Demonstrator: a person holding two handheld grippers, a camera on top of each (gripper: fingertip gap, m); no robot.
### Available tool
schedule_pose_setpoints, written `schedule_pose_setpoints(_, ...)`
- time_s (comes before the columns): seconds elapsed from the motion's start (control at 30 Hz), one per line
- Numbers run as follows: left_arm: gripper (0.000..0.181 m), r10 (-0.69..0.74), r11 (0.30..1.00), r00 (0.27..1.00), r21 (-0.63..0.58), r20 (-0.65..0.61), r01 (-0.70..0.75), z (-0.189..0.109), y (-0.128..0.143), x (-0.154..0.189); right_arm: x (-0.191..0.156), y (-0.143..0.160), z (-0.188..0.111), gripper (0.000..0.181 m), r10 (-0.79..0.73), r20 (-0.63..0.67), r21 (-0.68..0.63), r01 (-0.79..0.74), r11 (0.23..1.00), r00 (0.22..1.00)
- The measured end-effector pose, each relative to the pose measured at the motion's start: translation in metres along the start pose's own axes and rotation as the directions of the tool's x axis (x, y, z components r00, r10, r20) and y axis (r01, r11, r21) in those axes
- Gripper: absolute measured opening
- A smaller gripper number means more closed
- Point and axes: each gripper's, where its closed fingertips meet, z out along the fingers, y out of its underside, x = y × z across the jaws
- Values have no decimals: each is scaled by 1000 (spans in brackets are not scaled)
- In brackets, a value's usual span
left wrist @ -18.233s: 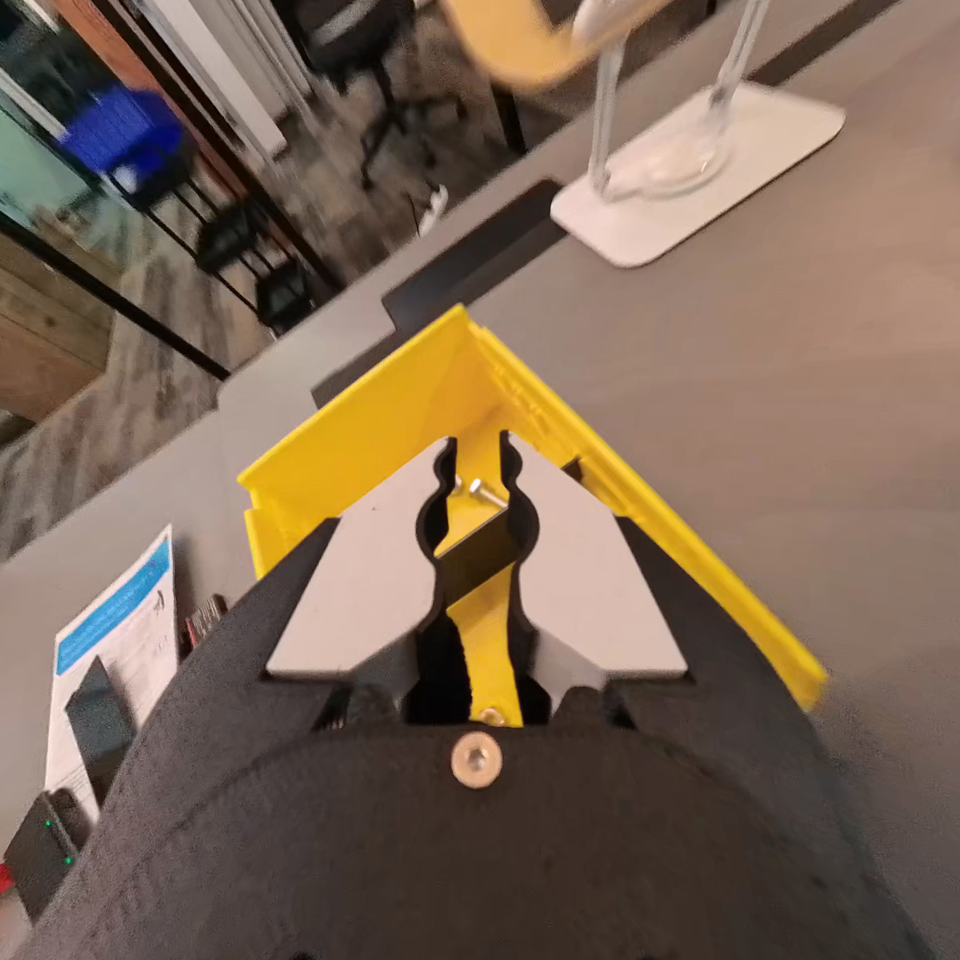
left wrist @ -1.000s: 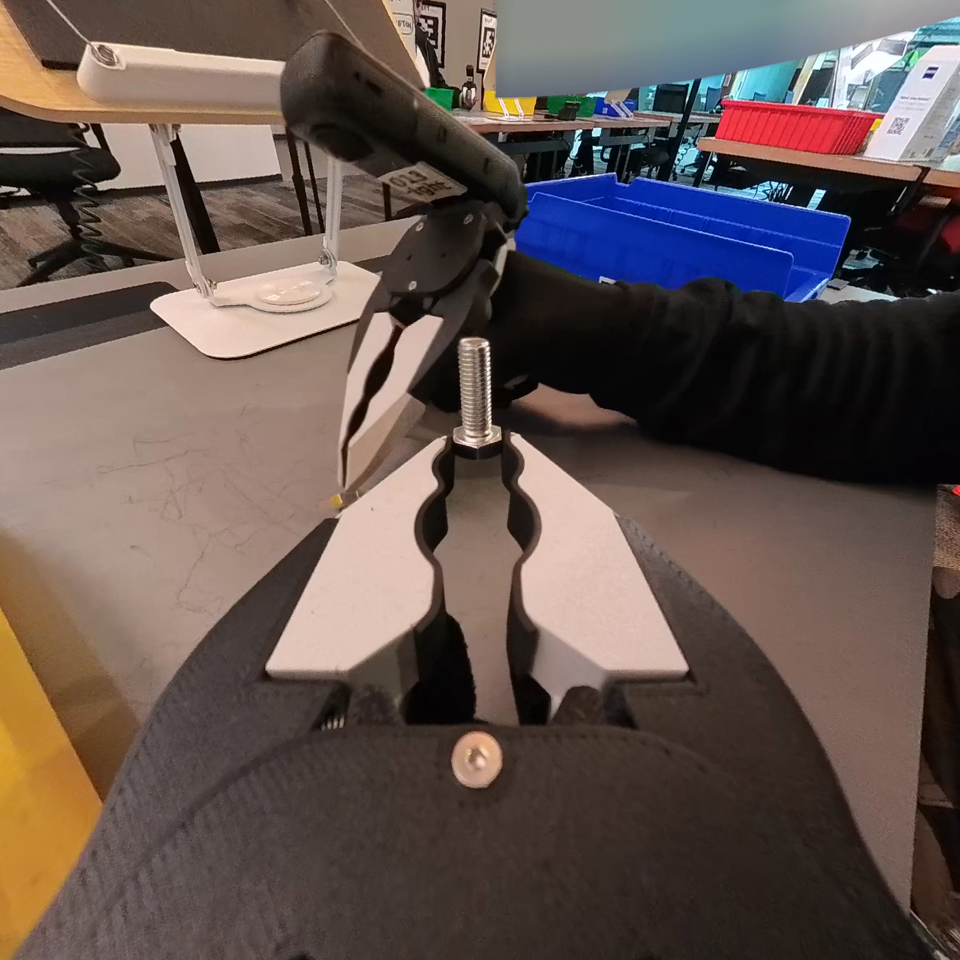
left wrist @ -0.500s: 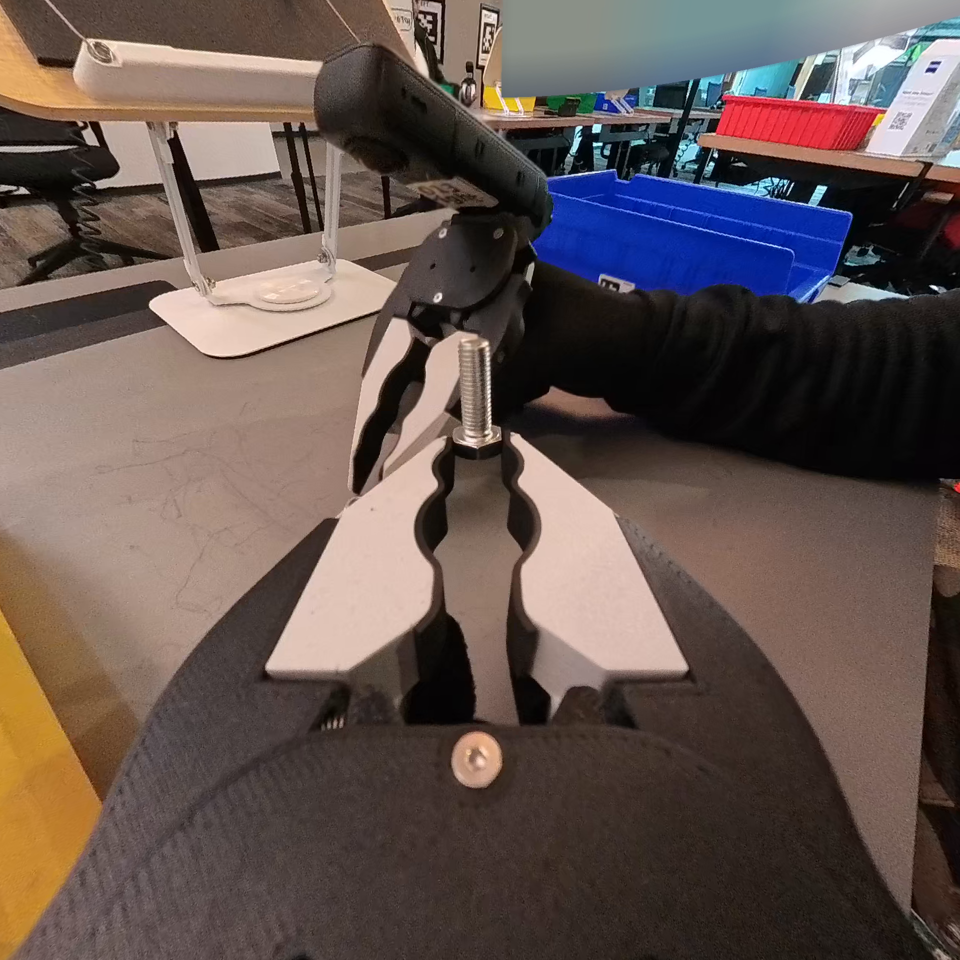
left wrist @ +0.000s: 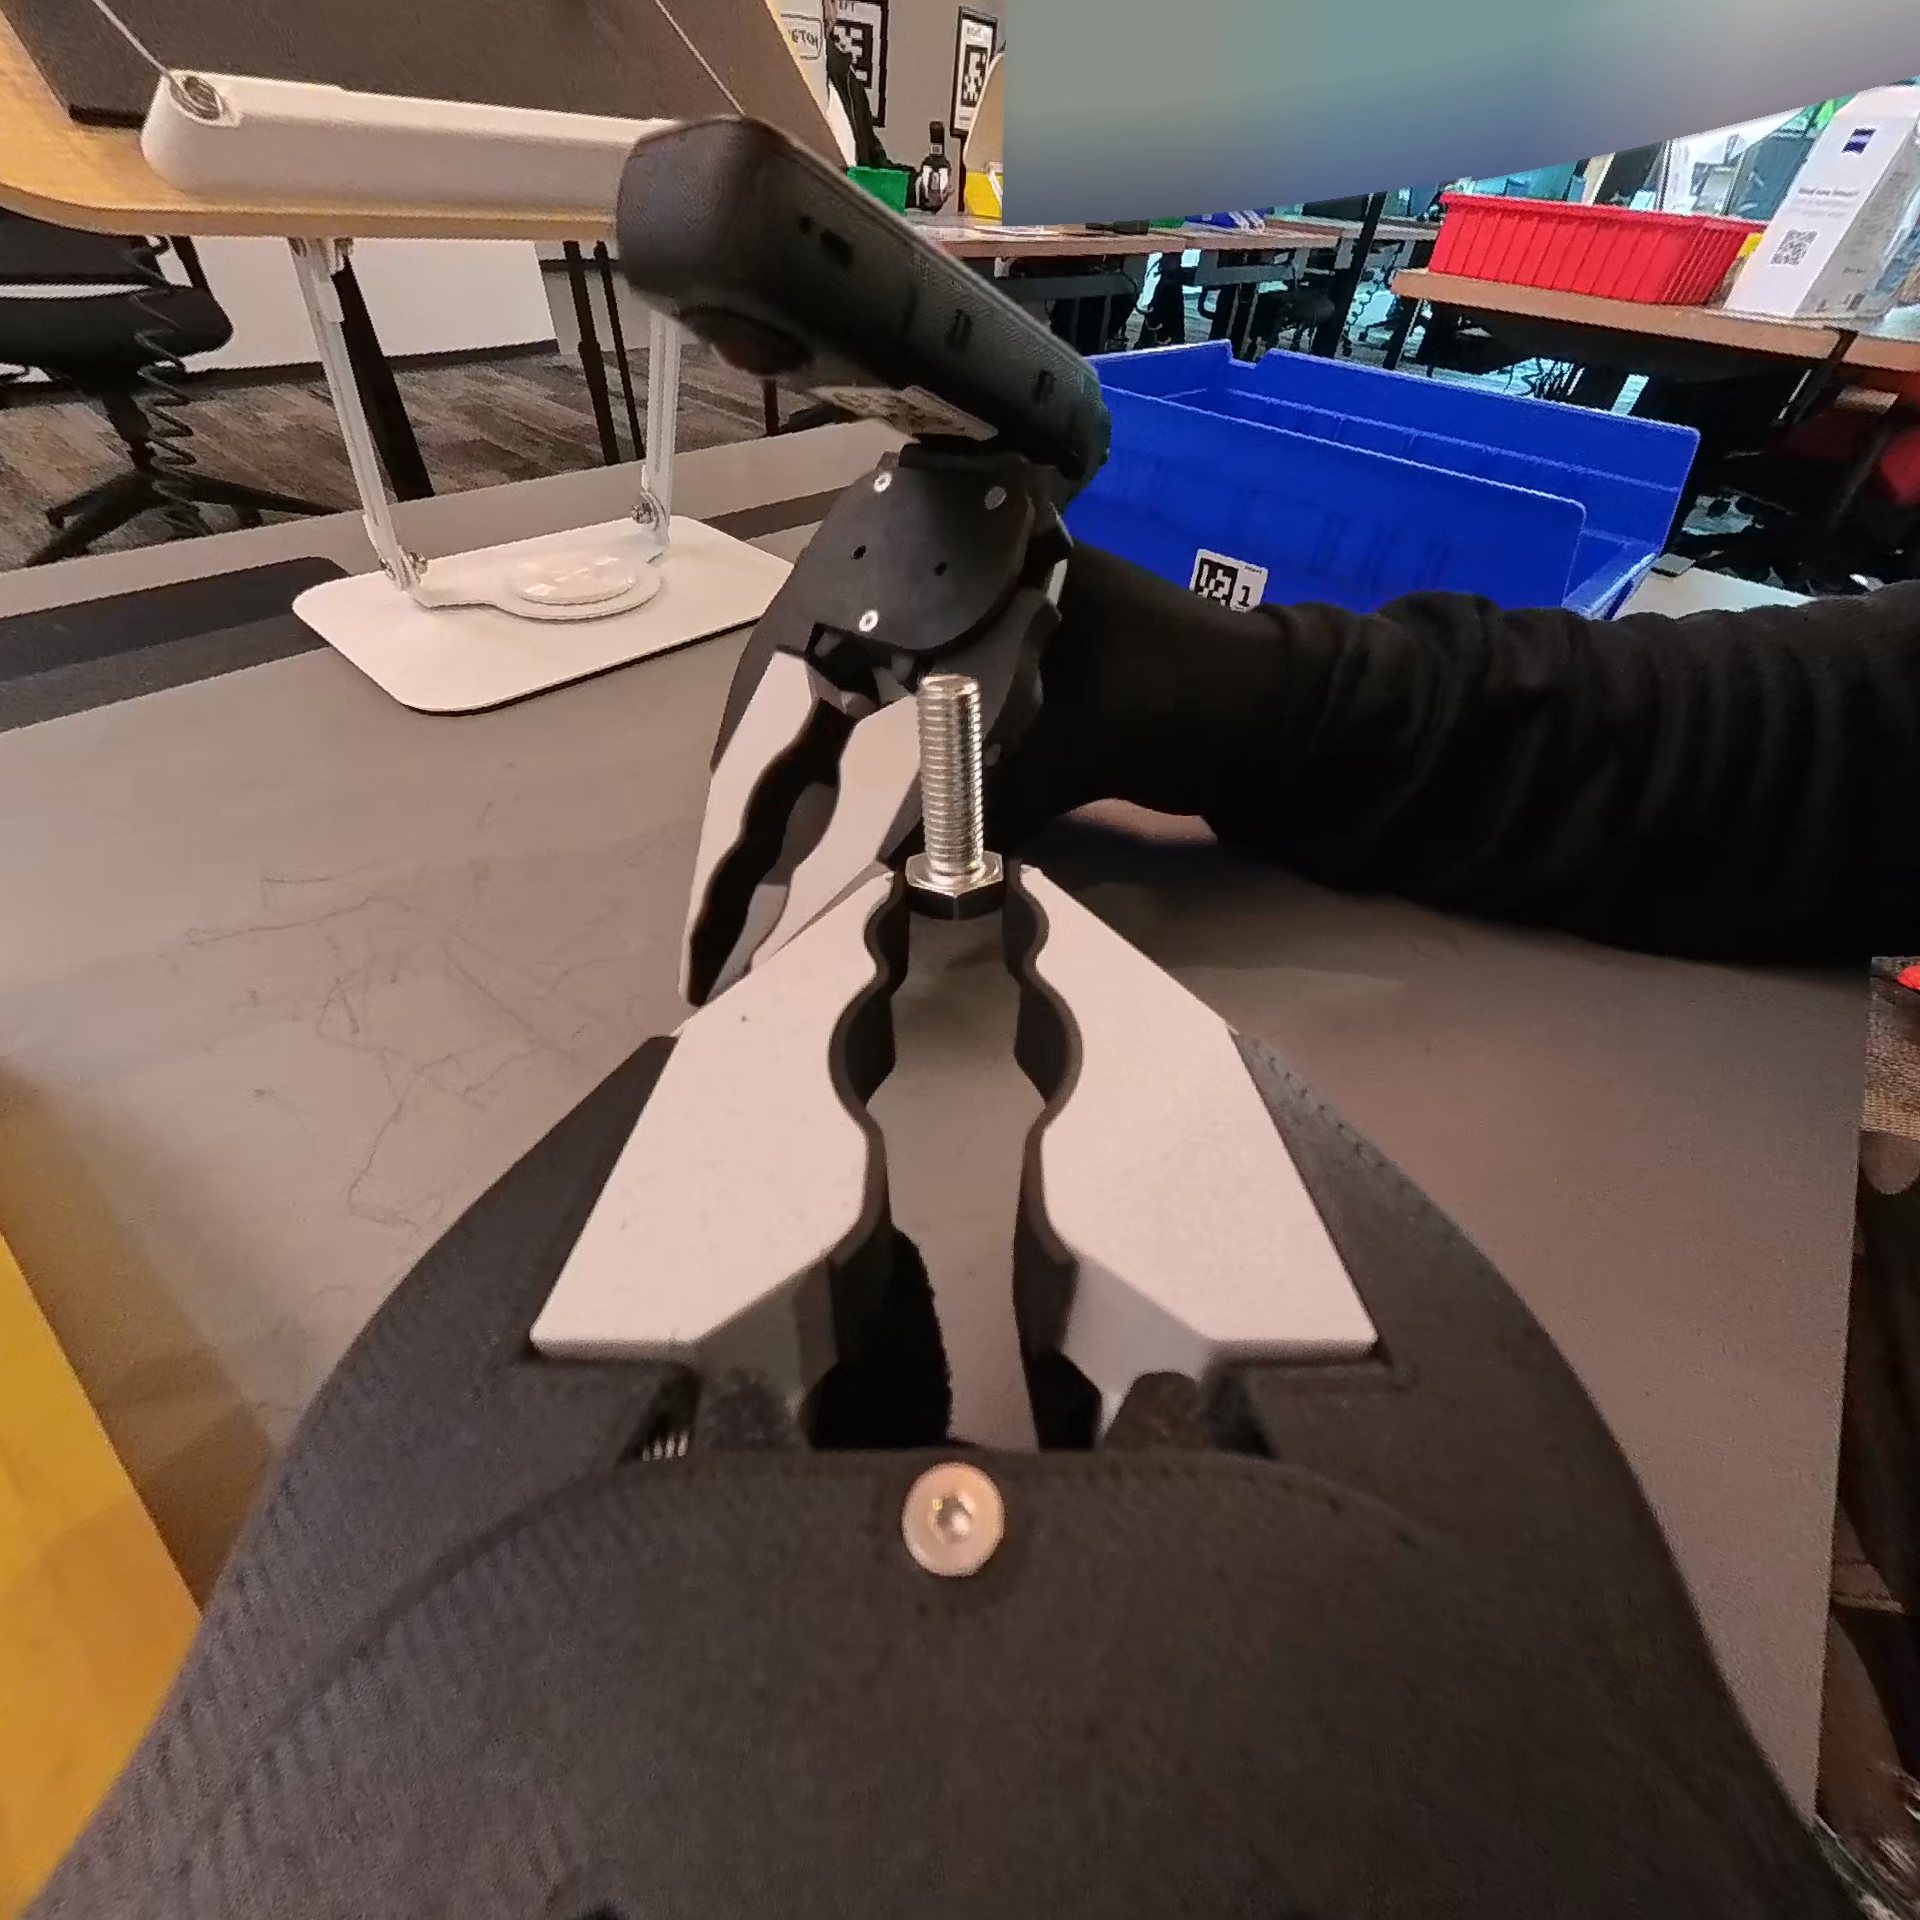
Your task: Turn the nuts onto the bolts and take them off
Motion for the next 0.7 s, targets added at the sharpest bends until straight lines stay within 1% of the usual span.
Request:
schedule_pose_setpoints(0.2,15,-1,1000,1000,-3,-1,1,0,0,0,-2,3,0,27,15,-30,-22,-16,1000,999)
schedule_pose_setpoints(0.3,15,-1,1000,1000,-3,-1,1,0,0,0,-4,2,2,25,22,-47,-23,-23,999,999)
schedule_pose_setpoints(0.37,15,-1,1000,1000,-3,0,1,0,0,0,-5,2,3,17,17,-58,-27,-18,999,998)
schedule_pose_setpoints(0.53,15,0,1000,1000,-3,0,0,0,0,0,-4,1,3,16,30,-55,-13,-30,999,998)
schedule_pose_setpoints(0.63,15,0,1000,1000,-3,0,0,0,0,0,-3,-2,-4,16,40,-41,6,-39,999,998)
schedule_pose_setpoints(0.7,15,0,1000,1000,-3,0,0,0,0,0,-5,-10,-15,16,37,-23,35,-37,999,999)
